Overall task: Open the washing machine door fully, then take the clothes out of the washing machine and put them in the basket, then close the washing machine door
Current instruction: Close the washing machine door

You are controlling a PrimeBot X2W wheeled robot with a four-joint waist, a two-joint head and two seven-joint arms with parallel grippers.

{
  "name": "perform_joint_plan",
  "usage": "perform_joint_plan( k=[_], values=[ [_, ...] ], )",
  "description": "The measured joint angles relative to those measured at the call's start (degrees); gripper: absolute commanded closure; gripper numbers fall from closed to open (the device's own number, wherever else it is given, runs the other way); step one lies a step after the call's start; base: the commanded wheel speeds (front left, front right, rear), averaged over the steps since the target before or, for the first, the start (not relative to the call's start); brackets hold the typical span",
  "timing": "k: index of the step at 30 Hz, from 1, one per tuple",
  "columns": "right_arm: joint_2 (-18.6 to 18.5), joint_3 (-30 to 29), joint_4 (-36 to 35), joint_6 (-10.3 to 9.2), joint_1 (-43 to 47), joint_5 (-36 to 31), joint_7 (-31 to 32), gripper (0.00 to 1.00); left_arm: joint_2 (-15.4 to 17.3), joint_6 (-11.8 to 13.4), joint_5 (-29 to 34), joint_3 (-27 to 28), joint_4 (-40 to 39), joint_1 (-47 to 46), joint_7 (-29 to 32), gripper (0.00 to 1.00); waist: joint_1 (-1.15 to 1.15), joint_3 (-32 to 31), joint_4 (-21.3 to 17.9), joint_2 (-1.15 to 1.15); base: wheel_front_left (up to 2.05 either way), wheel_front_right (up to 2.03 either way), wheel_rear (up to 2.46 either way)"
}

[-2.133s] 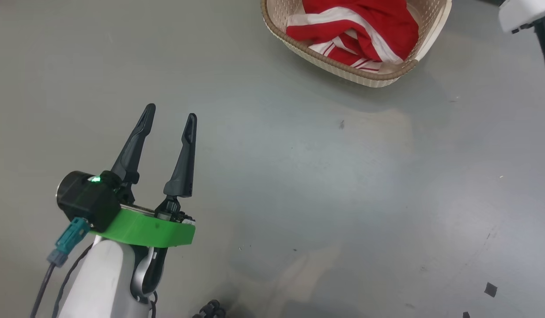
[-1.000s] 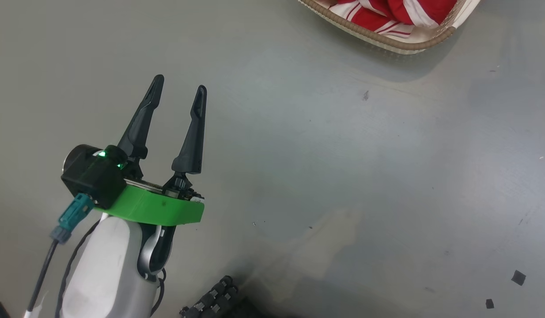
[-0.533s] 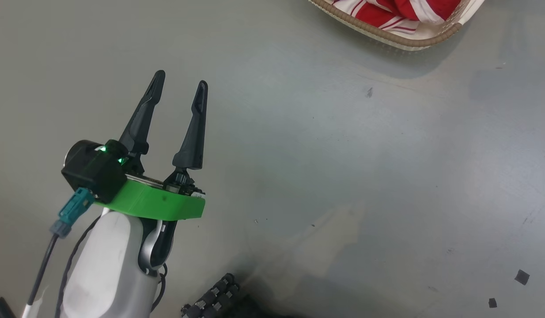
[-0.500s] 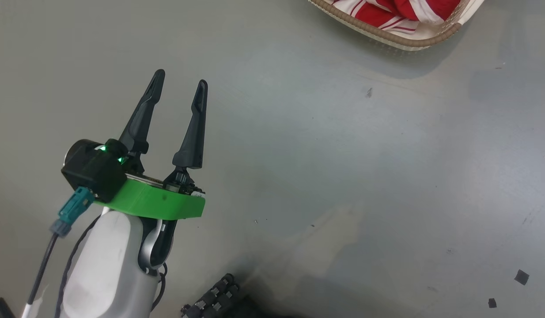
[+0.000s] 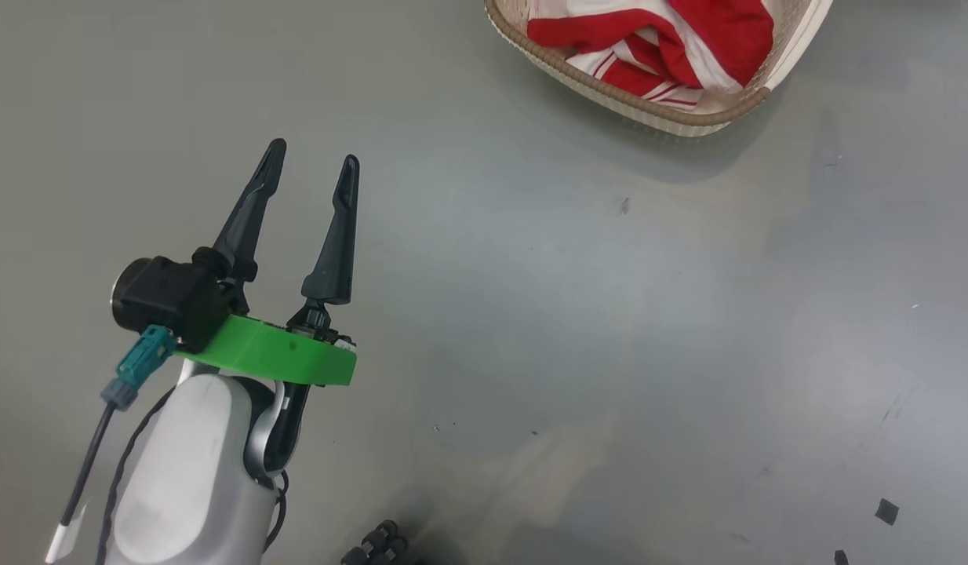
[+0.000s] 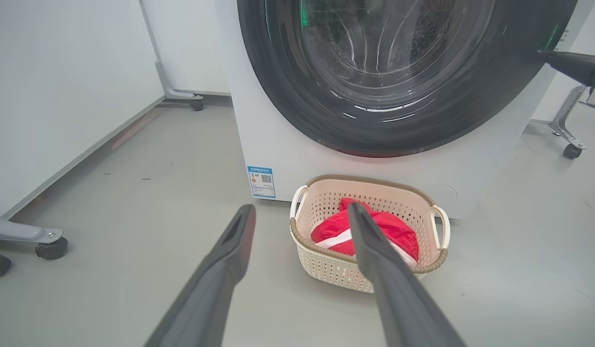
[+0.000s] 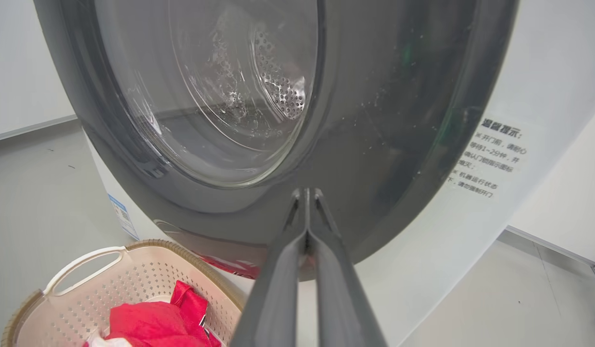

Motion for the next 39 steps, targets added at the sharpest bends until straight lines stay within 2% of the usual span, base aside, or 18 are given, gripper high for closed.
perform_joint_plan(
  k=[12, 28, 32, 39],
  values=[
    [7.6, -1.4, 1.5, -0.01, 10.6, 4.9, -3.9, 1.00, 1.5, 0.0, 1.7, 0.8, 4.7, 2.1, 0.0, 0.00, 0.00, -7.1, -4.9, 0.00, 0.00, 0.00, 0.00],
    [11.9, -2.2, 0.2, 0.01, 28.0, 7.2, -4.8, 1.00, 3.5, 0.0, 2.9, 4.2, 4.8, 6.9, 0.0, 0.00, 0.00, -17.6, -13.8, 0.00, 0.00, 0.00, 0.00],
    [13.1, -4.4, -3.4, -0.10, 31.6, 9.0, -4.8, 1.00, 3.7, 0.0, 3.0, 5.1, 4.9, 8.8, 0.0, 0.00, 0.00, -20.5, -15.9, 0.00, 0.00, 0.00, 0.00],
    [13.0, -7.4, -9.1, -1.09, 38.5, 9.7, -4.8, 1.00, 3.9, 0.0, 3.5, 5.5, 5.6, 12.8, 0.0, 0.00, 0.00, -25.6, -19.2, 0.00, 0.00, 0.00, 0.00]
  ],
)
